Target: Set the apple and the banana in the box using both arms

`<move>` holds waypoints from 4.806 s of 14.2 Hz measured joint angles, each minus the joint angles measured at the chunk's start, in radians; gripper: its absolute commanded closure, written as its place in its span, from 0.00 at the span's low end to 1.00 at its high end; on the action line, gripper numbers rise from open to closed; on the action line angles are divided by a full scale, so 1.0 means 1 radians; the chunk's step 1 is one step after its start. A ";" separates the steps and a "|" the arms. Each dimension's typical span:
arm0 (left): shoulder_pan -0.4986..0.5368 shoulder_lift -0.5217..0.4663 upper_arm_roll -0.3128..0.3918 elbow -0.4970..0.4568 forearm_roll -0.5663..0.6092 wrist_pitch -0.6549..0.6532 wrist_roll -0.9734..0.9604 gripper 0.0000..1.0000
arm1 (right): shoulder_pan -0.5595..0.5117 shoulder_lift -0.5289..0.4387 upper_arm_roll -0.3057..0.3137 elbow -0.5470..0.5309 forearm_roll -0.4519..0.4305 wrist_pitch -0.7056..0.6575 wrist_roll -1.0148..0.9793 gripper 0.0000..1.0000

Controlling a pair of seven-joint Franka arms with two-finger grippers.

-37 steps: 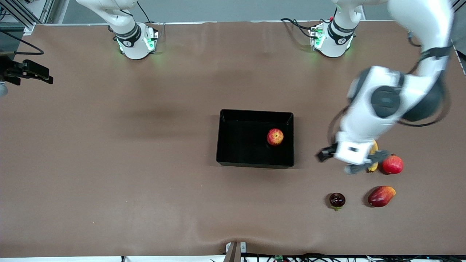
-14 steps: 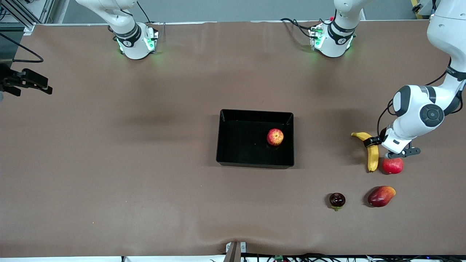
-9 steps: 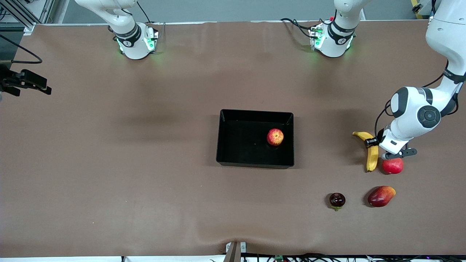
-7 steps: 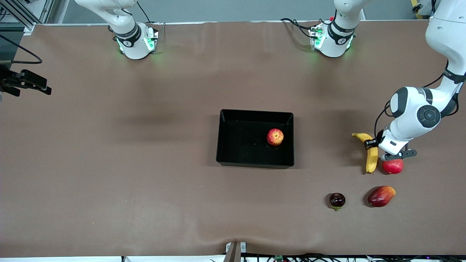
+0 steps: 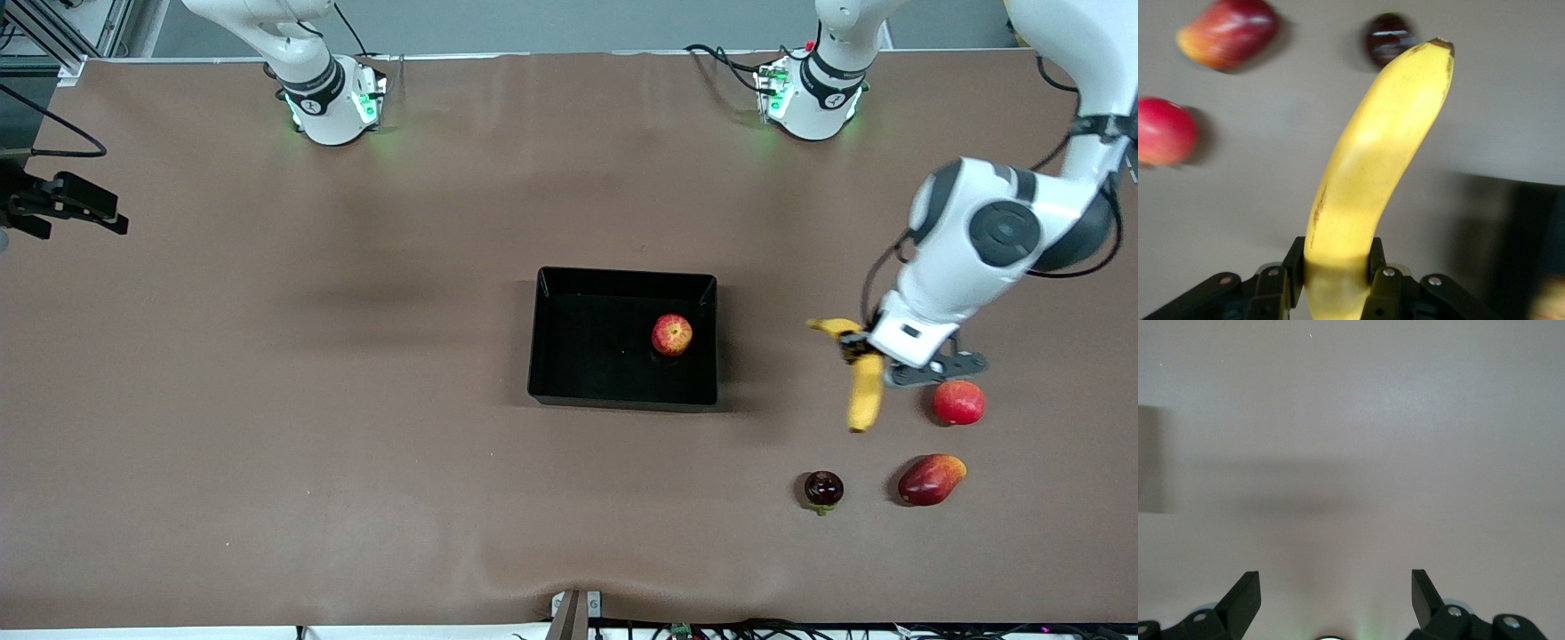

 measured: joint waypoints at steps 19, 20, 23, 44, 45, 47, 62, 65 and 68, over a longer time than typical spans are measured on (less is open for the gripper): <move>-0.870 0.419 0.300 0.476 -0.013 -0.167 -0.884 1.00 | 0.006 0.009 -0.004 0.019 0.000 0.001 0.000 0.00; -0.870 0.425 0.300 0.475 -0.010 -0.148 -0.881 1.00 | 0.006 0.009 -0.004 0.019 0.001 0.001 0.000 0.00; -0.870 0.451 0.301 0.474 0.052 -0.101 -0.875 1.00 | 0.006 0.010 -0.004 0.020 0.001 0.001 0.000 0.00; -0.797 0.439 0.336 0.550 0.113 -0.160 -0.739 0.00 | 0.009 0.022 -0.008 0.021 0.001 0.000 0.000 0.00; -0.755 0.393 0.337 0.557 0.113 -0.202 -0.679 0.00 | 0.009 0.022 -0.008 0.021 0.001 -0.001 0.000 0.00; -0.652 0.301 0.338 0.561 0.106 -0.255 -0.559 0.00 | 0.009 0.022 -0.008 0.021 0.002 -0.003 0.000 0.00; -0.180 -0.073 0.334 0.560 -0.144 -0.578 0.241 0.00 | 0.018 0.026 -0.007 0.021 0.006 -0.009 0.003 0.00; -0.173 -0.130 0.343 0.558 -0.167 -0.637 0.337 0.00 | 0.020 0.026 -0.006 0.021 0.007 -0.014 0.009 0.00; -0.292 -0.199 0.527 0.538 -0.256 -0.678 0.437 0.00 | 0.021 0.026 -0.005 0.021 0.009 -0.021 0.022 0.00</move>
